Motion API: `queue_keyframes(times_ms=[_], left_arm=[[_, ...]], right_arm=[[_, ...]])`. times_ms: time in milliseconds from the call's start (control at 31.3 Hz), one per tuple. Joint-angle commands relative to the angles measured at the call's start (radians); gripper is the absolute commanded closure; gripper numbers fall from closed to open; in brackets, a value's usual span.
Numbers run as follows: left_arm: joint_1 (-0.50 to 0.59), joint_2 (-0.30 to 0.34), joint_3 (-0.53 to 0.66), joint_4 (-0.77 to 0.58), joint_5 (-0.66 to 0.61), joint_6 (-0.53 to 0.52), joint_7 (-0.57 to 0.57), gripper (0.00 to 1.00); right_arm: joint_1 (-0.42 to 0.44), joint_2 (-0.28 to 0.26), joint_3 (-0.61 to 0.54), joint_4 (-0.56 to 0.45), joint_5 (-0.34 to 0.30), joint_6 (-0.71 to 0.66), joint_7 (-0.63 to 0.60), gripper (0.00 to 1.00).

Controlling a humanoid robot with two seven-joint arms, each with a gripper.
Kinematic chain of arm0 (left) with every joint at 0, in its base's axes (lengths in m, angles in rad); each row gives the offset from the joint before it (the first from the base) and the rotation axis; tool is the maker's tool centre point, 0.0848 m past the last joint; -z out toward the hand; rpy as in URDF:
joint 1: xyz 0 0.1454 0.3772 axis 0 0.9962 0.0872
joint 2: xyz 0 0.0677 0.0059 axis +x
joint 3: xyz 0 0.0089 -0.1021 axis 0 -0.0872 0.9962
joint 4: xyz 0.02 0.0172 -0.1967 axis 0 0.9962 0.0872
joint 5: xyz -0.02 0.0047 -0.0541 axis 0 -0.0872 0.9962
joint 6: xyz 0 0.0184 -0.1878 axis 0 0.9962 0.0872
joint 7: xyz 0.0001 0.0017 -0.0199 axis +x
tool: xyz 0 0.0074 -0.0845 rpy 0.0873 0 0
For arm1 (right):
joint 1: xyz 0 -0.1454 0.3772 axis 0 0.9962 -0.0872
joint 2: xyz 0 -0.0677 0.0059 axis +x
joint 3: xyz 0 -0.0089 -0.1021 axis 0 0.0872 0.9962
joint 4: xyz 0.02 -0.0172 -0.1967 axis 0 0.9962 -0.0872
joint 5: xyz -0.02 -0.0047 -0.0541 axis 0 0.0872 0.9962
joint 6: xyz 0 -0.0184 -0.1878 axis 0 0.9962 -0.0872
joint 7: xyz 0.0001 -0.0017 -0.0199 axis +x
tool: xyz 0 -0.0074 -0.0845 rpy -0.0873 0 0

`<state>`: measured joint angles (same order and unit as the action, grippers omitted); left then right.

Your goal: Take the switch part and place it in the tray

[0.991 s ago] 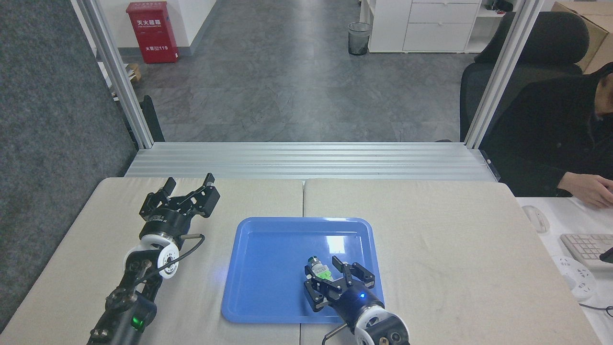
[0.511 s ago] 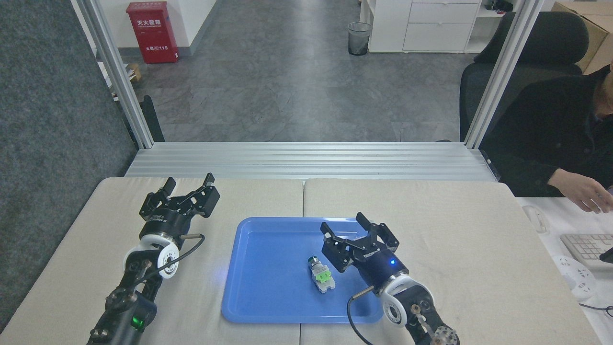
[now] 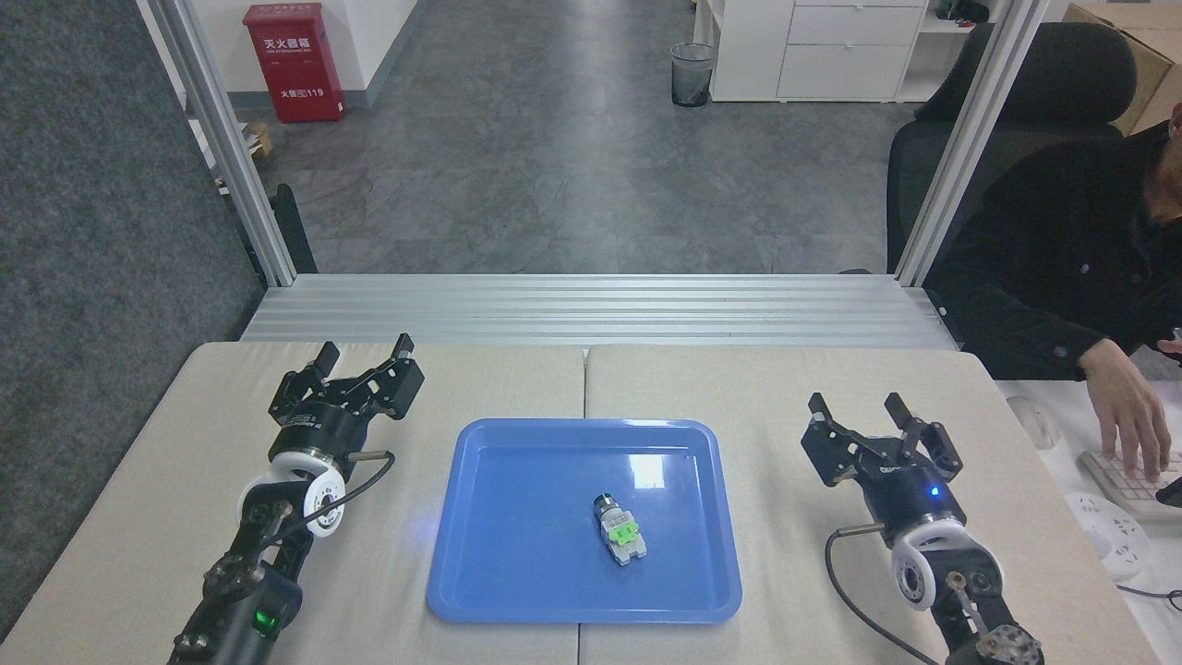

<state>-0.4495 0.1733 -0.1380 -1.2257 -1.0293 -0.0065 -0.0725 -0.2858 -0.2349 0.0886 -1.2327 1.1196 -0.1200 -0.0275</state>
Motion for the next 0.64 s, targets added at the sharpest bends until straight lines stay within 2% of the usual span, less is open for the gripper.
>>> queue_keyframes(times_ms=[0,416,607], left_arm=[[0.0,0.0,0.0,0.0,0.0,0.0,0.0,0.0],[0.0,0.0,0.0,0.0,0.0,0.0,0.0,0.0],[0.0,0.0,0.0,0.0,0.0,0.0,0.0,0.0]], right_arm=[[0.034,-0.178,-0.15,0.019,-0.009,-0.01,-0.011,0.02],[0.033,-0.216,-0.152,0.03,-0.014,-0.041,-0.011,0.02],[0.036,-0.227,-0.152,0.029,-0.044,-0.044,-0.011,0.02]])
